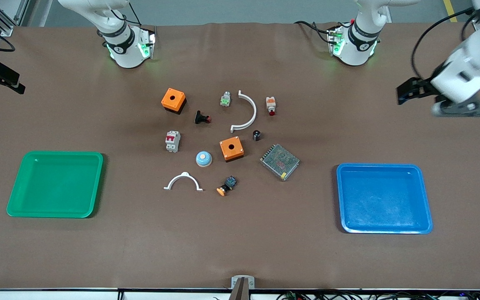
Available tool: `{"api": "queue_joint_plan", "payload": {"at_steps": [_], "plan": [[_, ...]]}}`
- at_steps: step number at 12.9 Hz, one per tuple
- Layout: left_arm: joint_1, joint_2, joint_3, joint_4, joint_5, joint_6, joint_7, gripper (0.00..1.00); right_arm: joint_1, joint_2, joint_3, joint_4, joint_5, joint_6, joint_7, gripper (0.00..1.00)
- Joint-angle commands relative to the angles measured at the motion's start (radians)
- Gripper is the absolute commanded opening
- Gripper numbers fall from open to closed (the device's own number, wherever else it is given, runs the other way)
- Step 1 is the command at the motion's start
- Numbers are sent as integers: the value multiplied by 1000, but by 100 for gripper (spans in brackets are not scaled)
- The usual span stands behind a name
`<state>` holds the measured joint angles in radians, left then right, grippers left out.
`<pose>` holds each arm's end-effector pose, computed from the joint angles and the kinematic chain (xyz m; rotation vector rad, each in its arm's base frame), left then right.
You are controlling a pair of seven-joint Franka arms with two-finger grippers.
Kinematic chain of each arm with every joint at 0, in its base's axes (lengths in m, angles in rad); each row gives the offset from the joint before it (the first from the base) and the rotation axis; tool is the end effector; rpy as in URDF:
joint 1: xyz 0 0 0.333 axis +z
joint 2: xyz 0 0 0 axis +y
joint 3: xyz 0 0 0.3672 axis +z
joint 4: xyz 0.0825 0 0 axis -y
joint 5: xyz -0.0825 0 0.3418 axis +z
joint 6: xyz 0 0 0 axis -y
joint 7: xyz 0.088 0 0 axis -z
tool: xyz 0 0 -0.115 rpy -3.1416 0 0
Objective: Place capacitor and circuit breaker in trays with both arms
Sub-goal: 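Reach the right gripper to the breaker while the left gripper reaches the capacitor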
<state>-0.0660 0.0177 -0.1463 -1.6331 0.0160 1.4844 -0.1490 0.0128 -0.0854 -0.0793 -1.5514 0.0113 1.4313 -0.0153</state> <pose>0.4932 -0.1035 0.6257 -3.0870 0.0979 0.2493 0.4651 -0.0319 0.7056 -3.1208 0.0771 0.0534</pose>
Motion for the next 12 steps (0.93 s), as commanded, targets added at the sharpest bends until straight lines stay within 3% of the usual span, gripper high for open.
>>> {"api": "queue_joint_plan", "payload": {"at_steps": [1,3,5,6,10,11,12], "plan": [[-41,77,-74,-20,6,46,-134,100,7,1,-4,31,-2,-8,14,100],[-63,119,-142,-80,6,133,-274,100,9,48,-4,30,-13,6,12,100],[-92,145,-191,-160,6,256,-401,100,7,194,-4,37,-2,35,15,100],[-121,165,-203,-198,6,334,-488,100,6,214,-4,45,-5,43,9,100],[-256,293,-205,-250,16,545,-774,100,45,223,0,13,19,47,55,100],[-283,313,-205,-264,18,592,-838,100,70,219,0,-34,60,79,116,100],[-306,339,-205,-269,19,626,-889,100,114,181,0,-150,90,175,202,100]]}}
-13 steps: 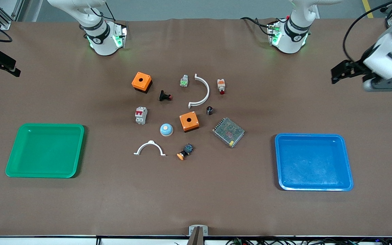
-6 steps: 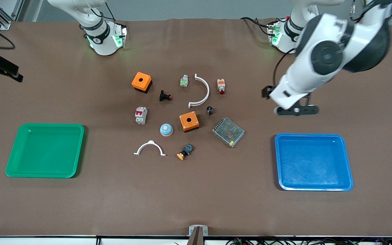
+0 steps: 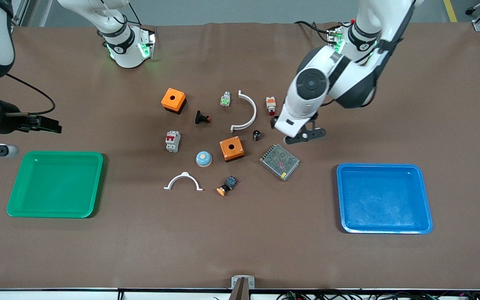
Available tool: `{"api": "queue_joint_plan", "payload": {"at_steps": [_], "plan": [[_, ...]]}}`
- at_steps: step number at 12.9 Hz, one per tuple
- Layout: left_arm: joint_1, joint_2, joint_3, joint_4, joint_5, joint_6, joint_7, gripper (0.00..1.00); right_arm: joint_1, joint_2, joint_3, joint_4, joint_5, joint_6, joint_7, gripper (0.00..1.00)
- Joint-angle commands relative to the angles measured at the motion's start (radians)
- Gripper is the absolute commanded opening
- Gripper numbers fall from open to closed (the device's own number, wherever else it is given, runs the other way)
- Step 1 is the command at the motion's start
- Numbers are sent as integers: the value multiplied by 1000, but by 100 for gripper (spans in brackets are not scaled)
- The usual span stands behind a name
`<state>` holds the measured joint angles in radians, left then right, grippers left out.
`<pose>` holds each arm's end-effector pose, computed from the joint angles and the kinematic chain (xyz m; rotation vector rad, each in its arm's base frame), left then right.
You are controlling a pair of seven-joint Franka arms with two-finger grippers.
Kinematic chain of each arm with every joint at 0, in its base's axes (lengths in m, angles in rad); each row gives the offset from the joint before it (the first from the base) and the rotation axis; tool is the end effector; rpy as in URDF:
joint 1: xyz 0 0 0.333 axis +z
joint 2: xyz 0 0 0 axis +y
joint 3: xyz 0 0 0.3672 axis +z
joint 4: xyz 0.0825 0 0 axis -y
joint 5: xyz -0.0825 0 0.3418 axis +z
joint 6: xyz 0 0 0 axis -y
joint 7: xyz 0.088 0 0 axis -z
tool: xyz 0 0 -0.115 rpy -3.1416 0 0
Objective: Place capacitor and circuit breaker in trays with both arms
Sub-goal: 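Reach the right gripper to the breaker while the left gripper reaches the capacitor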
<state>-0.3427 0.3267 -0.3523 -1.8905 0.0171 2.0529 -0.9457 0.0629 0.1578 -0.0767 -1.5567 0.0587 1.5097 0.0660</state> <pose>0.4612 -0.3607 0.3969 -3.0674 -0.3867 0.2627 0.5520 0.0030 0.5852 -3.0814 0.1272 0.3179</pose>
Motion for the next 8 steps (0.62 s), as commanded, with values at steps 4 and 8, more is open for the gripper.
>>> {"api": "queue_joint_plan", "payload": {"at_steps": [4,8], "plan": [[-84,116,4,-12,38,189,-244,92,332,-155,-3,-468,44,471,455,100],[-118,201,3,21,115,248,-386,88,423,-136,-3,-653,44,729,465,100]]}}
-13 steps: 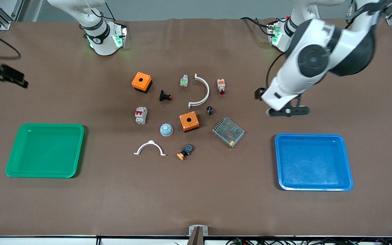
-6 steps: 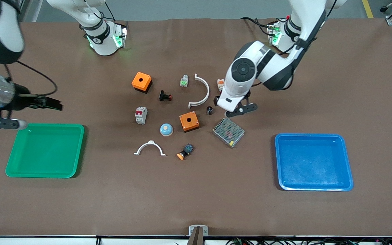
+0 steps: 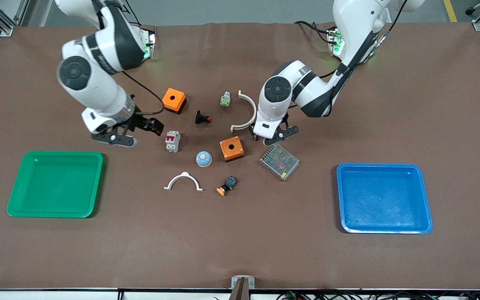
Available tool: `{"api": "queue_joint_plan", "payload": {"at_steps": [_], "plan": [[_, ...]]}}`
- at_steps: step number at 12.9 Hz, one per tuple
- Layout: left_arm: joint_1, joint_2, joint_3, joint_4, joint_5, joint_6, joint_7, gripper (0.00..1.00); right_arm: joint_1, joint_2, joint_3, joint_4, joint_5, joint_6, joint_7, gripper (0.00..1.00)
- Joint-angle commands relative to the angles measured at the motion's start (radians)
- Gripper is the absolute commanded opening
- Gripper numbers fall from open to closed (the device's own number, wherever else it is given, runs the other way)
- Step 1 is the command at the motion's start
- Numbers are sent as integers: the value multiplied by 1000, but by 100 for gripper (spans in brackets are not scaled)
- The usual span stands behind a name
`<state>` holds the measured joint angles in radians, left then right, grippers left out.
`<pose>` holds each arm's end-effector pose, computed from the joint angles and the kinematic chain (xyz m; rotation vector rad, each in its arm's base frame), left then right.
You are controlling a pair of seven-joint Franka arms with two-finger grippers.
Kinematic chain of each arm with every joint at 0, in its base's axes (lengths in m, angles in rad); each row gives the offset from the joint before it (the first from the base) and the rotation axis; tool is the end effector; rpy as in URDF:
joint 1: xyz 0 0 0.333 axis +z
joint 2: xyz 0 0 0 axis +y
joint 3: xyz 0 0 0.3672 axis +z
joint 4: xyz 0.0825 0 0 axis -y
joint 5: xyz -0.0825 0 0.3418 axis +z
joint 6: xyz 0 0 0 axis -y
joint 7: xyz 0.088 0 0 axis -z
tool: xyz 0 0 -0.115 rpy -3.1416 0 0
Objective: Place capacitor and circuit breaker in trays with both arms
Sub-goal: 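Close the right gripper on the breaker while the left gripper grasps the capacitor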
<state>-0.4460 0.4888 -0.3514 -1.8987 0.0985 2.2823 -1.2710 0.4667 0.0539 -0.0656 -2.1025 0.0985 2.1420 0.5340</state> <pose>0.4469 -0.4233 0.3178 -3.0466 -0.6787 0.1805 0.4758 0.2076 0.4590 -3.0632 0.2868 0.0742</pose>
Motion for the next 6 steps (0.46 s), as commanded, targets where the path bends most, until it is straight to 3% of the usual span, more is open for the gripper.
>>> {"api": "queue_joint_plan", "payload": {"at_steps": [1,6], "plan": [[-23,49,2,33,33,31,-74,87,33,-11,-14,-140,4,154,-6,100],[-33,94,3,39,33,106,-110,80,58,110,-16,-160,-11,283,-11,100]]}}
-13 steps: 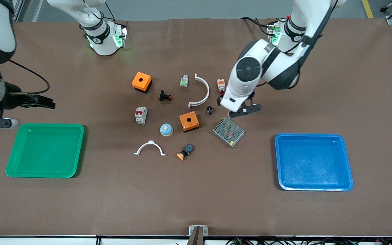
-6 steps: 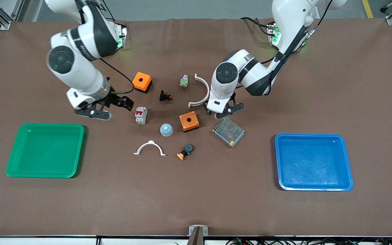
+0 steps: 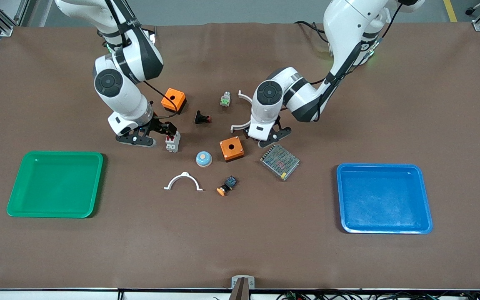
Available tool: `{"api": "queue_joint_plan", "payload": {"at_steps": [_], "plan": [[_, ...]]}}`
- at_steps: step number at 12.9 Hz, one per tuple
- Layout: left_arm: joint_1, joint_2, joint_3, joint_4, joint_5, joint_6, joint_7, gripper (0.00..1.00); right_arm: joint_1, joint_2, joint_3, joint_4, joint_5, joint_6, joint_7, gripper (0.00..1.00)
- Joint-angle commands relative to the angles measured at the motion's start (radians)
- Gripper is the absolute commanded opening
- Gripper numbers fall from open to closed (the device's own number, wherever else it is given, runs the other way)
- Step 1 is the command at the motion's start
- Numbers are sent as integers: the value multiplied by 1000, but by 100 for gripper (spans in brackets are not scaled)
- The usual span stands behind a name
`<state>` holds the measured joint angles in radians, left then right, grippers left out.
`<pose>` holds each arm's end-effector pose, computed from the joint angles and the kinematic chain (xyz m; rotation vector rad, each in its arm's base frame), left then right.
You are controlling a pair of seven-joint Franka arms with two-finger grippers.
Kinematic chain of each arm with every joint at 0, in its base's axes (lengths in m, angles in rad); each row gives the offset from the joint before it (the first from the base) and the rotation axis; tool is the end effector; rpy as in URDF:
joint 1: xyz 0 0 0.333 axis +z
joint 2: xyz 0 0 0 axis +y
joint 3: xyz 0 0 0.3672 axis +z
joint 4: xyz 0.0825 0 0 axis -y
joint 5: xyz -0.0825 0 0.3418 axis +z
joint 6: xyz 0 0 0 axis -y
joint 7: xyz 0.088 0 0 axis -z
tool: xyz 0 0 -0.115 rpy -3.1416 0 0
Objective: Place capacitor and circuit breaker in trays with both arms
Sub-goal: 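Close the right gripper on the breaker while the left gripper grasps the capacitor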
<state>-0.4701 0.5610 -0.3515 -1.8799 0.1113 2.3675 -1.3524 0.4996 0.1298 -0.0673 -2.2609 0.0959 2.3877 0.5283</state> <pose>0.4471 -0.4433 0.2889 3.0215 0.7650 -0.1759 0.4627 0.2158 0.3778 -3.0814 0.2555 0.0439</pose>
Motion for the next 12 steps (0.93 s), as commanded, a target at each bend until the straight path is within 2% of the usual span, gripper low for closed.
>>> {"api": "queue_joint_plan", "payload": {"at_steps": [1,3,6,12], "plan": [[-12,25,3,21,21,27,-28,77,31,56,-15,-5,-8,63,-5,100],[-15,36,3,22,21,29,-28,70,40,106,-15,-14,-8,119,-5,100],[-16,53,3,38,21,29,-30,67,42,160,-15,-14,-8,163,-5,100],[-19,66,5,41,21,29,-31,49,51,195,-14,-19,-8,182,1,100]]}}
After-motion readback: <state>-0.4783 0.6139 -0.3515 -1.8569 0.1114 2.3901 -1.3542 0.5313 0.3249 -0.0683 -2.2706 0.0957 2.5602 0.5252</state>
